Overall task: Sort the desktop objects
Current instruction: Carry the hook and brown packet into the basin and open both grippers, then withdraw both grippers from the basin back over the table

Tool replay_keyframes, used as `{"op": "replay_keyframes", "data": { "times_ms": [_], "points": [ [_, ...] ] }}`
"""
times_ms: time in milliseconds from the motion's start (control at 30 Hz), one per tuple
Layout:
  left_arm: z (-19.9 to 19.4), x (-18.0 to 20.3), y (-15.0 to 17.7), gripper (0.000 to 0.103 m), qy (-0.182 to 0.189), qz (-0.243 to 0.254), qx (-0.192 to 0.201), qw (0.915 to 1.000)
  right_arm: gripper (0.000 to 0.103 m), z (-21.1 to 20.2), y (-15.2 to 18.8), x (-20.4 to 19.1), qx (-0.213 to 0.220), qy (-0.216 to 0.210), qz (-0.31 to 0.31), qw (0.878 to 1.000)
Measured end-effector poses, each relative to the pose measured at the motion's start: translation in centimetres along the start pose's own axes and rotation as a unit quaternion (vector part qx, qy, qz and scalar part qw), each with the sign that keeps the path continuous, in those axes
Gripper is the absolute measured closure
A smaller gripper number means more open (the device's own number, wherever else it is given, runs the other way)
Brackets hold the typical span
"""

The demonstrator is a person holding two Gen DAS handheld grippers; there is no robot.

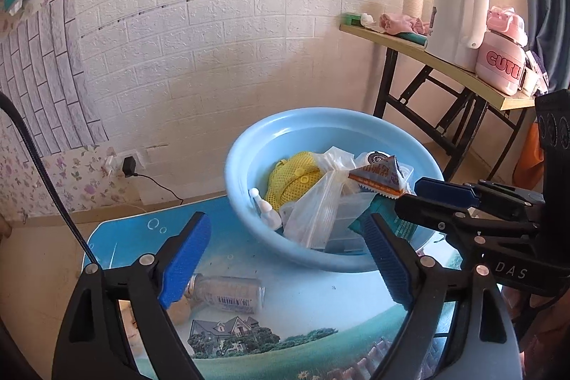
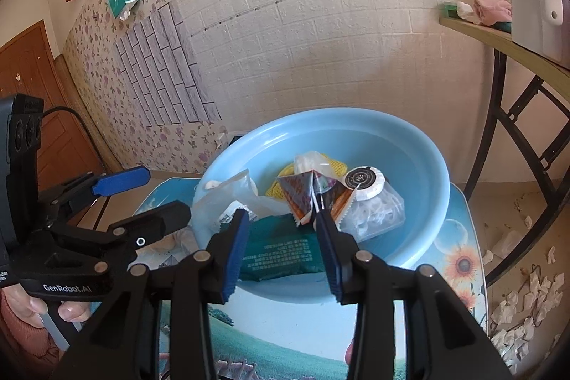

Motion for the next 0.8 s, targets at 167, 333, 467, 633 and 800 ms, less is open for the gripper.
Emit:
{"op": "replay_keyframes", "data": {
  "times_ms": [167, 333, 467, 633, 800],
  "points": [
    [-1.4, -1.0, 1.0, 0.014, -0.012, -0.010, -0.001, 0.9999, 0.064, -0.3, 0.5, -1.4, -0.008, -0.003, -0.009, 1.000],
    [-2.5, -2.1, 2.2, 0.010, -0.019, -0.020, -0.006, 0.9996, 0.064, -0.7, 1.0, -2.9, -0.015, -0.010, -0.016, 1.000],
    [-3.4, -2.8, 3.1, 0.008, -0.028, -0.020, -0.007, 0.9994, 0.064, -1.0, 1.3, -4.0, -0.018, -0.013, -0.025, 0.999],
    [-4.7, -3.6, 4.2, 0.007, -0.034, -0.027, -0.006, 0.9990, 0.064, -1.2, 1.8, -5.4, -0.024, -0.019, -0.034, 0.999],
    [-5.3, -4.9, 5.6, 0.007, -0.041, -0.043, -0.014, 0.9981, 0.064, -1.4, 2.3, -6.4, -0.029, -0.027, -0.040, 0.998]
  ]
}}
Point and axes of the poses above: each gripper's, at about its wrist camera, not at the fingertips, and z roughly the way its jaws point, x to its right, y to its underside, the point moved 2 cm from there along z, roughly the way its jaws point, and after that the axes turned 7 degrees about y, right-handed, at the moved point
